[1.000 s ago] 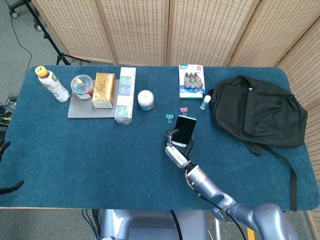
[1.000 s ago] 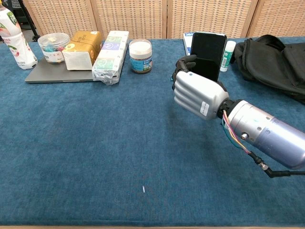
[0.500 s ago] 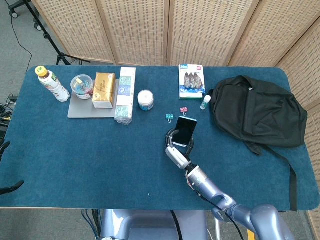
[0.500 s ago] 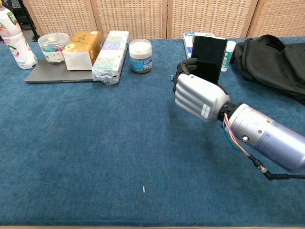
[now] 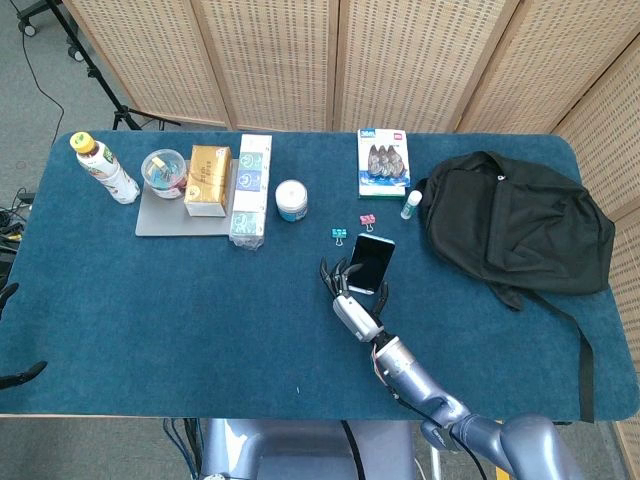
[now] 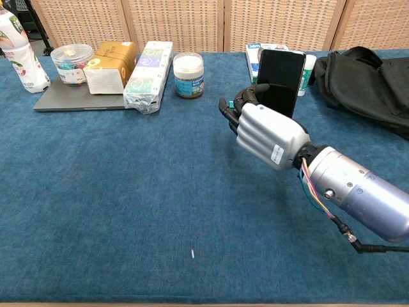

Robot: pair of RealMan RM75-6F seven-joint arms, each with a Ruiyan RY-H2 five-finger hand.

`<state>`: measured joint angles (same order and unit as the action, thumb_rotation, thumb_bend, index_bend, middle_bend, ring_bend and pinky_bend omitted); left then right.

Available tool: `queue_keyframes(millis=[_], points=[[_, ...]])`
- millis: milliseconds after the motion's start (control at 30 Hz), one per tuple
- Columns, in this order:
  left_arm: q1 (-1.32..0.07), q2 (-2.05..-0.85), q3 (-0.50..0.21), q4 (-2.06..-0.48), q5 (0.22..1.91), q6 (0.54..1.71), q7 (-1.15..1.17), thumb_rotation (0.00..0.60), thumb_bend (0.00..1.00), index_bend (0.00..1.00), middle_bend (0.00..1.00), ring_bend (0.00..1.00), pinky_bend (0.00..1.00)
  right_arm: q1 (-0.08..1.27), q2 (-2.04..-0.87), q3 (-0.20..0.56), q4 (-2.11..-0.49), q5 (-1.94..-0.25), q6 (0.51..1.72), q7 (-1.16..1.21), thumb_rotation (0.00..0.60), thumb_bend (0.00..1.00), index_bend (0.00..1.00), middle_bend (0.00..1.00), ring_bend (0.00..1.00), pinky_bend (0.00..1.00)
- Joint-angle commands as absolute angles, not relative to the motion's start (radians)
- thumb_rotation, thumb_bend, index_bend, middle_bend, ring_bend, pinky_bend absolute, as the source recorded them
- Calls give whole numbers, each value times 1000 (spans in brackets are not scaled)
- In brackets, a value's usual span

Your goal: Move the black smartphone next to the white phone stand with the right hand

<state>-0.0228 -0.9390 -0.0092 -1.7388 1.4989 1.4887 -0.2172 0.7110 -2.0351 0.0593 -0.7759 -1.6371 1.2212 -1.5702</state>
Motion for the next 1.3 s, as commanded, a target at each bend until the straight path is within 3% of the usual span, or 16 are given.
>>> queue_keyframes(millis=[33, 467, 633, 867, 1033, 1300], points=[[-23, -938, -9, -1738, 1499, 1489, -219, 600, 9, 0, 0, 0, 0, 705, -2034, 60, -789, -1636, 1224, -1569, 600, 0, 188, 64, 240, 409], [-18, -936, -7, -1737, 1508, 1498, -228, 600, 10, 0, 0, 0, 0, 679, -1954, 45, -961, -1666, 1267, -1548, 600, 0, 89, 0, 161, 381], [-14, -937, -5, -1737, 1516, 1508, -228, 600, 10, 0, 0, 0, 0, 725, -1769, 15, -1139, -1772, 1292, -1400, 600, 0, 88, 0, 159, 364], [-14, -942, -4, -1739, 1518, 1510, -212, 600, 10, 0, 0, 0, 0, 761, -1570, 30, -1276, -1850, 1366, -1096, 600, 0, 88, 0, 142, 312], [-10, -942, -2, -1742, 1525, 1517, -214, 600, 10, 0, 0, 0, 0, 734, -1443, 111, -1314, -1778, 1453, -819, 600, 0, 88, 0, 80, 226], [-2, -938, 3, -1738, 1545, 1536, -230, 600, 10, 0, 0, 0, 0, 605, -1282, 150, -1391, -1589, 1481, -492, 600, 0, 88, 0, 25, 149]])
